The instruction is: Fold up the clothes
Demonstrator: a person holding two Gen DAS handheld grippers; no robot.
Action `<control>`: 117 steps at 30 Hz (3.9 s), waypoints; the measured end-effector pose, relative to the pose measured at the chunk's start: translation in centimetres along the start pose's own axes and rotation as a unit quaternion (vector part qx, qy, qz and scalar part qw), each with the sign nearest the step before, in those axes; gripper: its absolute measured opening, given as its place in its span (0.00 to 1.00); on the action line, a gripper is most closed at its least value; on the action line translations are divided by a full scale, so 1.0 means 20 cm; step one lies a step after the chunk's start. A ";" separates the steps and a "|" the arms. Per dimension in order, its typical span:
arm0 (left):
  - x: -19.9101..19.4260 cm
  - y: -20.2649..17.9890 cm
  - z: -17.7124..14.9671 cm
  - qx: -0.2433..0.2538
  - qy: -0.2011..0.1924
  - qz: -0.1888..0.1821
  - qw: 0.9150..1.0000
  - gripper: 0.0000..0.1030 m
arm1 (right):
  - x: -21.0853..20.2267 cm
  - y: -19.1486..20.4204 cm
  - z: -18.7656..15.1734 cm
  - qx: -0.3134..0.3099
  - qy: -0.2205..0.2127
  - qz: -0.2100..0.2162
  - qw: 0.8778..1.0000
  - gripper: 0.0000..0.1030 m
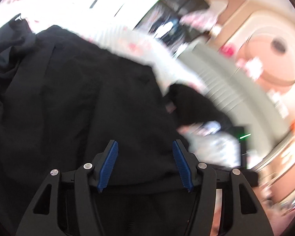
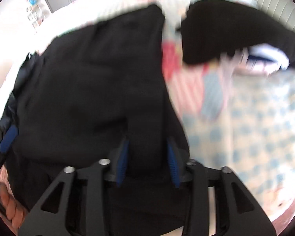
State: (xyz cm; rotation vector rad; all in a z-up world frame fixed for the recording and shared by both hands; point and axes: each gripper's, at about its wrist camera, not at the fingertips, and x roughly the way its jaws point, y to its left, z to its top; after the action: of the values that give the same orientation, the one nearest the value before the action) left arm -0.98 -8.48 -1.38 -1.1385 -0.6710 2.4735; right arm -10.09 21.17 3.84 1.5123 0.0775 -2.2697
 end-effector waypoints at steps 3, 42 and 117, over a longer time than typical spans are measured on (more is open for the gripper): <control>0.06 0.03 -0.02 -0.012 0.031 0.018 0.999 0.57 | -0.09 -0.05 -0.03 0.015 -0.028 0.016 0.999 0.51; 0.45 -0.92 -0.32 0.149 0.209 -0.067 0.964 0.56 | -0.33 -0.53 -0.43 0.124 -0.023 0.027 0.992 0.58; 0.40 -0.69 -0.15 0.078 0.162 -0.130 0.975 0.32 | -0.04 -0.31 -0.11 0.044 0.012 0.145 0.988 0.48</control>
State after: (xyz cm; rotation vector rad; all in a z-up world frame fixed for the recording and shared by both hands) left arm -2.31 7.67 -0.55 -1.2651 -0.4838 2.0235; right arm -10.11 27.62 2.59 1.4855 -0.2250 -2.0469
